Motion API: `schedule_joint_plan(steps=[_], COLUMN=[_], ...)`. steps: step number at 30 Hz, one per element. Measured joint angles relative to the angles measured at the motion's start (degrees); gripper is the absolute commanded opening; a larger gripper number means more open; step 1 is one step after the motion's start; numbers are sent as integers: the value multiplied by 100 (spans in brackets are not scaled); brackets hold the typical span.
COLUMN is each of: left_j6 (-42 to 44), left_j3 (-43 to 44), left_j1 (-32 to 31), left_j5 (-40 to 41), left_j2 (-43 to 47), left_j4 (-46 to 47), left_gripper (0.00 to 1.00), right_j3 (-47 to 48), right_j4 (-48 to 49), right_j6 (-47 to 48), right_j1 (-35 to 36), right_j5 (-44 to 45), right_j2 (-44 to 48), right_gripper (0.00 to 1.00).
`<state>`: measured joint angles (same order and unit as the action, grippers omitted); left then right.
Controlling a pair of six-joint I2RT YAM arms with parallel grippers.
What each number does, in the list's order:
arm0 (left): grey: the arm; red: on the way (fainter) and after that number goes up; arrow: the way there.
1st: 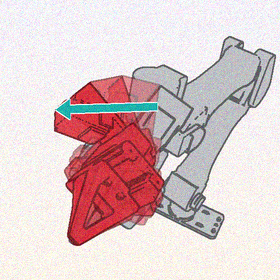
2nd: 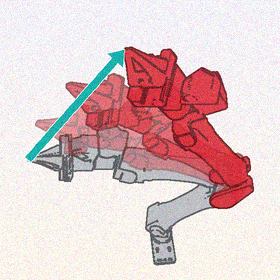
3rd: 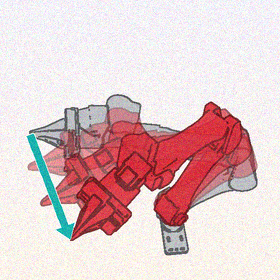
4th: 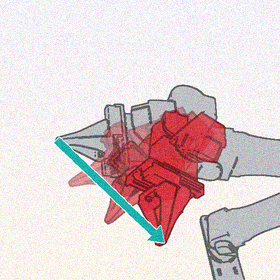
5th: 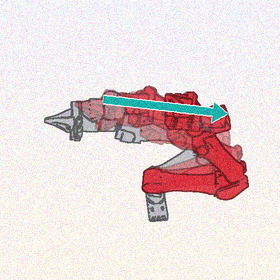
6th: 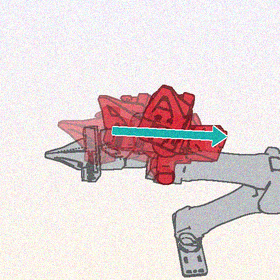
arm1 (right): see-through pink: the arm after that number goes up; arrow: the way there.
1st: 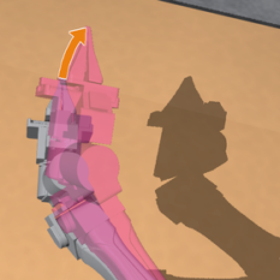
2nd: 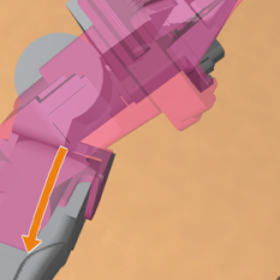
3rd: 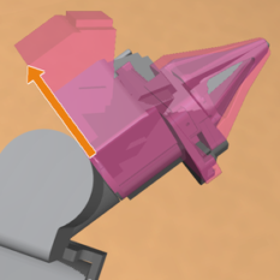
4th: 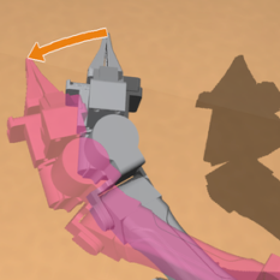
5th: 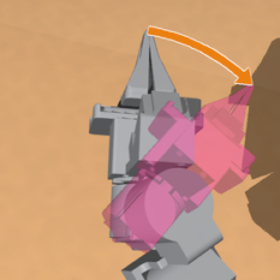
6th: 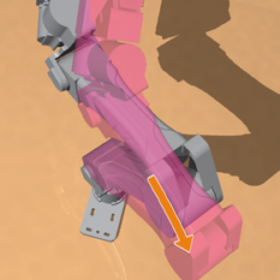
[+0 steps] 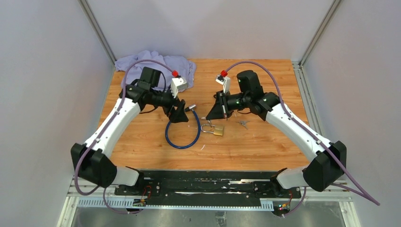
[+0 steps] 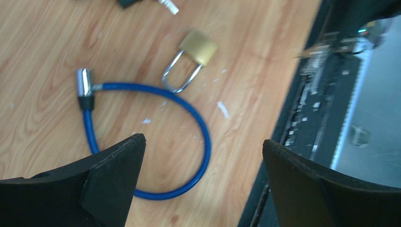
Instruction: Unlock with the key
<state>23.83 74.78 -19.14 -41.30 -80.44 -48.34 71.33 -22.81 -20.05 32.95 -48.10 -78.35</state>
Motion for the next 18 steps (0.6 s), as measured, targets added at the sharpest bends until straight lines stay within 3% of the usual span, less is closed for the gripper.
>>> schedule_joint_plan(steps=[4, 8, 13, 18], left_j6=[-98, -245, -299, -468], left_j3=[13, -39, 160, 234], left_j1=[-2, 4, 140, 210], left_j5=[-702, -417, 258, -308], left_j2=[553, 741, -20, -487], left_j4=[-20, 173, 146, -83], left_gripper=[99, 100, 97, 97], right_j3=[7, 11, 11, 11], right_j4=[-20, -72, -129, -131], right_j6=[131, 199, 234, 299], right_j1=[0, 0, 0, 0], right_j5=[-122, -127, -122, -127], right_j2=[-109, -153, -151, -149], right_gripper=[1, 1, 1, 0])
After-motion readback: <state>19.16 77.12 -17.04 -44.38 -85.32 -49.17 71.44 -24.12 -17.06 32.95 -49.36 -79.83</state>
